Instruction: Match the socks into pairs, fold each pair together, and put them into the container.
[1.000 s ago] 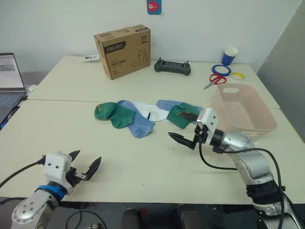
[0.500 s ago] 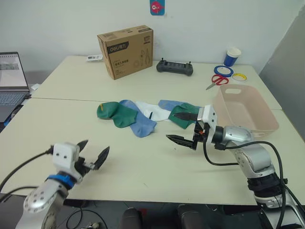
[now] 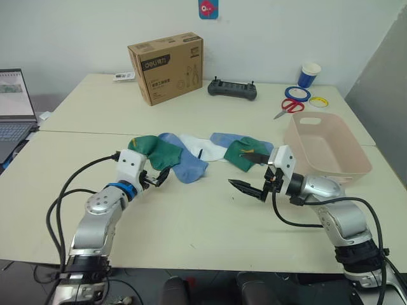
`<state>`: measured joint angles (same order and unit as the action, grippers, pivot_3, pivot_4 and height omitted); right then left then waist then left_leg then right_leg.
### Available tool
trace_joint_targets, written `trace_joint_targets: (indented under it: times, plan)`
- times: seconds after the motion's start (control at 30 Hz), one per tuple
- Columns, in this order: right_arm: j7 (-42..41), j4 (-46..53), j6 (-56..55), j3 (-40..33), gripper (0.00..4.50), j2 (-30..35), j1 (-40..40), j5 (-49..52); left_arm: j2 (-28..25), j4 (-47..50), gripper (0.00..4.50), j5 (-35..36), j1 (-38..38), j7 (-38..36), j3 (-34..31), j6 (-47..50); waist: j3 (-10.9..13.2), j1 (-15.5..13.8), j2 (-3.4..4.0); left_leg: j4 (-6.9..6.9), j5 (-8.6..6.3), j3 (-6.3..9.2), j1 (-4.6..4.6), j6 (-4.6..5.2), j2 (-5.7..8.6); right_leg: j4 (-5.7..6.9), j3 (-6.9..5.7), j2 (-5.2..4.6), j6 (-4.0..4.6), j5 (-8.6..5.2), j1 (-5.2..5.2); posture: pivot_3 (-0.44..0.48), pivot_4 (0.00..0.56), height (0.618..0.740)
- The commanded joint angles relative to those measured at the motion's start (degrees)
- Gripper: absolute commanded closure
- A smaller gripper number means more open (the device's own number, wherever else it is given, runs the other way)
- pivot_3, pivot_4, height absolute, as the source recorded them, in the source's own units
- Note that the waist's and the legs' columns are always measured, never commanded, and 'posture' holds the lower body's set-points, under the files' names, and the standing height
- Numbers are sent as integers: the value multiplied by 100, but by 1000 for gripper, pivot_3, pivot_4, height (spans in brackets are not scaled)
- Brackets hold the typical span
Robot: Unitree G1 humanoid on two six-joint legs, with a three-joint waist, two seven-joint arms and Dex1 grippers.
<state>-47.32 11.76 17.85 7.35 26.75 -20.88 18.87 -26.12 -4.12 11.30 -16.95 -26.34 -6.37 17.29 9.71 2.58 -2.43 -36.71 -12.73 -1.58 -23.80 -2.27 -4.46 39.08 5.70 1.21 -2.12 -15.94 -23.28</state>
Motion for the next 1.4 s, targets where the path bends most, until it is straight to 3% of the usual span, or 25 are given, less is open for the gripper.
trace_joint_targets:
  times: [0.03,0.4,0.57,0.9,1.17,1.4]
  plan:
    - [128,262,-66,-145,0,39,-1,-53,107,-383,25,-196,-416,85,181,-131,0,-12,0,0,0,0,0,0,0,1,0,0,0,0,0,0,150,740]
    - [284,381,5,-124,0,22,8,-92,300,-1664,25,-635,-1201,53,485,-512,0,-61,0,-6,0,3,-4,0,0,0,0,5,-1,3,0,0,150,740]
    - [339,431,74,-150,0,3,-12,-72,370,-1694,1196,-569,-1218,82,378,-695,0,-72,0,-7,0,2,-5,0,0,0,1,4,-3,3,1,0,150,740]
    - [329,515,118,-51,0,23,-3,-121,382,-1695,4482,-559,-1201,155,267,-834,0,-72,0,-7,0,4,-6,0,0,0,0,4,-3,3,1,0,150,740]
    - [332,532,113,40,0,-43,9,-142,331,-1247,4482,-406,-1034,152,56,-964,0,-72,0,-7,0,4,-6,0,-1,0,0,5,-3,3,1,0,150,740]
    - [293,492,61,-4,0,0,104,-146,-414,978,4482,225,-71,-813,44,45,3,-61,5,0,0,2,-5,0,-5,-1,0,4,-1,2,-1,0,150,740]
